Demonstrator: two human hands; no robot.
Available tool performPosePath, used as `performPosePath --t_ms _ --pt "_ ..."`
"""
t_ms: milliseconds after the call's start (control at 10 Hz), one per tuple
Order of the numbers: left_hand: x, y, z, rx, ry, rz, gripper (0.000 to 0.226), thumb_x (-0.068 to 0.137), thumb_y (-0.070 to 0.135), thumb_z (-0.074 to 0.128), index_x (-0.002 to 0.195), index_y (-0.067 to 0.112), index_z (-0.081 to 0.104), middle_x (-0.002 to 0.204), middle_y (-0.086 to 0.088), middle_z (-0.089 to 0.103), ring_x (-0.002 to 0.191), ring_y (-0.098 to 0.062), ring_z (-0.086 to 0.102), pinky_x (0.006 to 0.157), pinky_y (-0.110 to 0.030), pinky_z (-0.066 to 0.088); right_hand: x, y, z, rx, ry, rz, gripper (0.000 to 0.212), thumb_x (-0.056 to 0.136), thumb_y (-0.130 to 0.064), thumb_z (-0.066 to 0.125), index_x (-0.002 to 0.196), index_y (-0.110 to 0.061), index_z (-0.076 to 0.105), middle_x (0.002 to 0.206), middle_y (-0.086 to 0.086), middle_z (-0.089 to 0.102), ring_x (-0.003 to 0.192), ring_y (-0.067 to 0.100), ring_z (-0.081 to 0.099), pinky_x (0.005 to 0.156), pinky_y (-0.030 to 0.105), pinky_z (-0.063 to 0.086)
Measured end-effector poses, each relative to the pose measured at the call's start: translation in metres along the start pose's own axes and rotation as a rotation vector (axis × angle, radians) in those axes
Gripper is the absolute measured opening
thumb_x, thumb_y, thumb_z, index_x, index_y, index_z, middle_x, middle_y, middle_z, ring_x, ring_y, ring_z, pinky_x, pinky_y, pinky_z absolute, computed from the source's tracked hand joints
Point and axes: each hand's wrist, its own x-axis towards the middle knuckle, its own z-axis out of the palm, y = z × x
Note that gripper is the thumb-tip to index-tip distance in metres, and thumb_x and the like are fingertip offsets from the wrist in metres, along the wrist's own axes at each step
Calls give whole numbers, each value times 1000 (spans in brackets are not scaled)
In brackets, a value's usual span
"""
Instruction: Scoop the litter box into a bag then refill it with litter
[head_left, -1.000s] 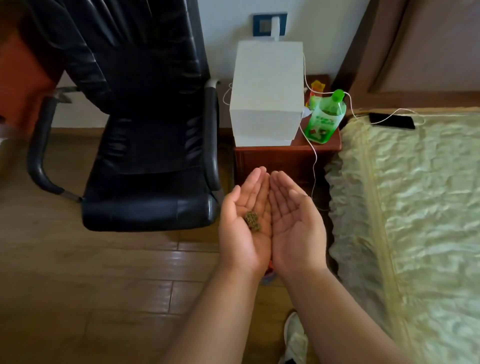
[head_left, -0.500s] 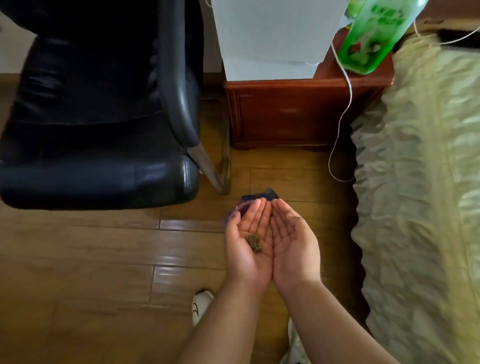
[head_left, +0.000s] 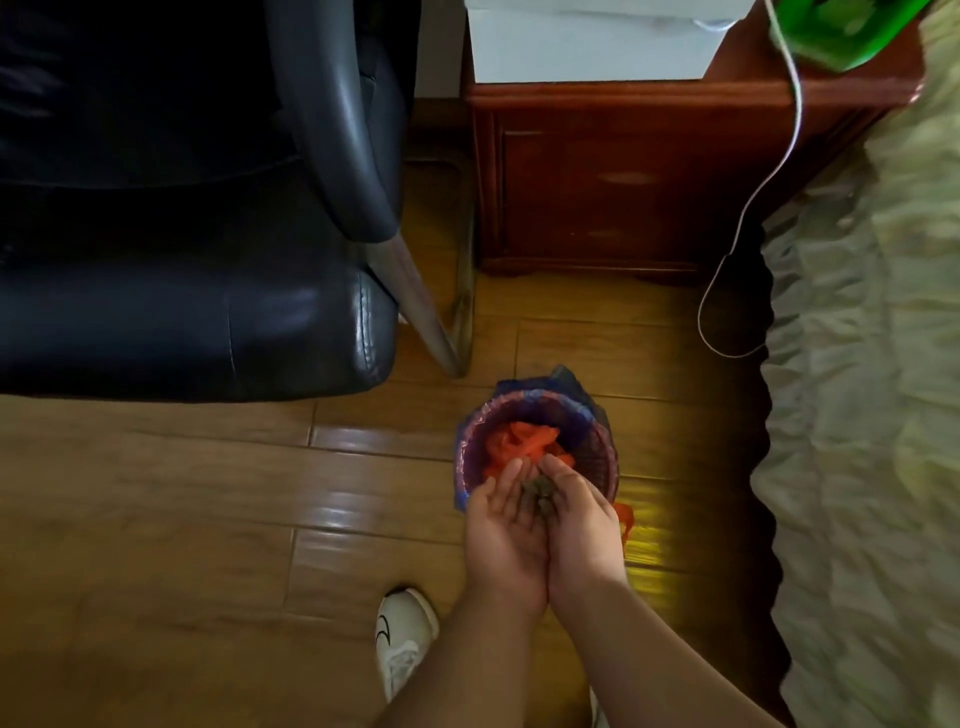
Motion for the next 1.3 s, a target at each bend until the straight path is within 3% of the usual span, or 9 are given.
performPosePath --t_ms 100,400,600,800,900,1000,1100,1200,1300 --pt "3 -1 -4 16 29 2 41 107 32 44 124 4 69 114 -17 77 110 -30 71 86 -40 55 7 7 0 -46 8 13 25 94 -22 65 114 -10 74 108 15 76 101 27 74 93 41 57" --pt "4 2 4 60 68 13 36 106 30 48 121 6 69 117 -14 76 112 -28 70 83 -38 55 19 9 1 -57 -11 60 33 98 -25 57 128 -15 66 111 10 76 103 22 74 94 39 57" --pt "7 4 4 34 76 28 36 107 33 46 125 8 64 132 -11 66 129 -27 58 105 -40 45 17 11 4 -70 -10 51 33 98 -25 58 129 -19 66 115 8 75 104 22 73 93 38 57" --pt "-2 10 5 114 71 51 29 107 30 47 112 11 69 95 -3 80 97 -19 69 80 -35 52 13 10 4 -146 -23 14 31 96 -30 59 124 -22 69 113 3 76 105 20 73 99 41 53" --pt "-2 14 4 203 60 75 29 108 33 44 114 14 65 106 -1 74 100 -15 66 97 -37 50 7 8 3 -258 -20 -10 32 94 -38 59 123 -28 70 113 -3 76 110 18 70 99 43 52" --pt "-9 17 5 359 52 103 29 108 40 44 114 21 65 115 2 69 113 -14 61 106 -34 45 -6 -6 1 -369 -8 -51 30 97 -37 56 124 -30 68 109 -5 76 104 14 69 74 31 57" --pt "-17 25 3 663 83 153 25 106 42 49 102 28 70 108 6 72 102 -8 65 88 -29 50 -28 -27 -1 -663 21 -109 36 100 -34 49 134 -37 57 124 -3 65 103 13 64 56 19 52" --pt "-42 37 10 1113 109 293 34 104 45 48 122 27 71 116 -1 74 105 -19 68 91 -35 53 -59 -52 -2 -1157 14 -238 52 98 -45 44 149 -38 41 144 0 54 121 20 59 86 33 57" --pt "-77 58 21 1566 150 453 47 102 56 40 143 38 54 137 -1 64 122 -24 61 105 -40 48 -96 -80 6 -1579 89 -479 54 97 -46 41 150 -35 39 146 -3 52 126 20 56 98 37 51"
